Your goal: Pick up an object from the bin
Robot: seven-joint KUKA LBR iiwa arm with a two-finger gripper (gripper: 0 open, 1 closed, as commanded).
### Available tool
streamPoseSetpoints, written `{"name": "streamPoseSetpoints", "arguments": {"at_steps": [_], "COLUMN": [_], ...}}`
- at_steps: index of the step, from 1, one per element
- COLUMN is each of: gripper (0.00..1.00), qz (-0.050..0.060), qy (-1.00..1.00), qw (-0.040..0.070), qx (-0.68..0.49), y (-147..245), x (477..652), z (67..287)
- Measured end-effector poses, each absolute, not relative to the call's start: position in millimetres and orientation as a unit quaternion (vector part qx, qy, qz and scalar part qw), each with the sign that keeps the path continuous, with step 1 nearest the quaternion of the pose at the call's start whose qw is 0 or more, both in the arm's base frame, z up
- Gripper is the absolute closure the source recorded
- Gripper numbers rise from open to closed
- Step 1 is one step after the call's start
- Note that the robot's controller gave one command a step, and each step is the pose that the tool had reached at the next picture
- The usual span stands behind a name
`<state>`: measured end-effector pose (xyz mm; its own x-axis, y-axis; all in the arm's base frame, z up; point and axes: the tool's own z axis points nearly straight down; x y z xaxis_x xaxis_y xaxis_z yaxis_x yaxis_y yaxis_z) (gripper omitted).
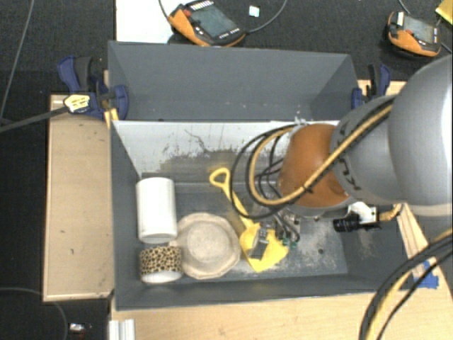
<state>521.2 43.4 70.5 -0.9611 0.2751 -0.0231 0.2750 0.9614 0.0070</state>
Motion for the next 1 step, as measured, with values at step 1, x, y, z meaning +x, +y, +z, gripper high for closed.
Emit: {"name": "streamPoseSetpoints", "arguments": {"at_steps": [1], "gripper": [1.0], "qz": [0.001], "qy": [1.0], "qw": [0.006], "qx": [0.024], "y": [19.5], "x": [493.0], "z": [70.8]}}
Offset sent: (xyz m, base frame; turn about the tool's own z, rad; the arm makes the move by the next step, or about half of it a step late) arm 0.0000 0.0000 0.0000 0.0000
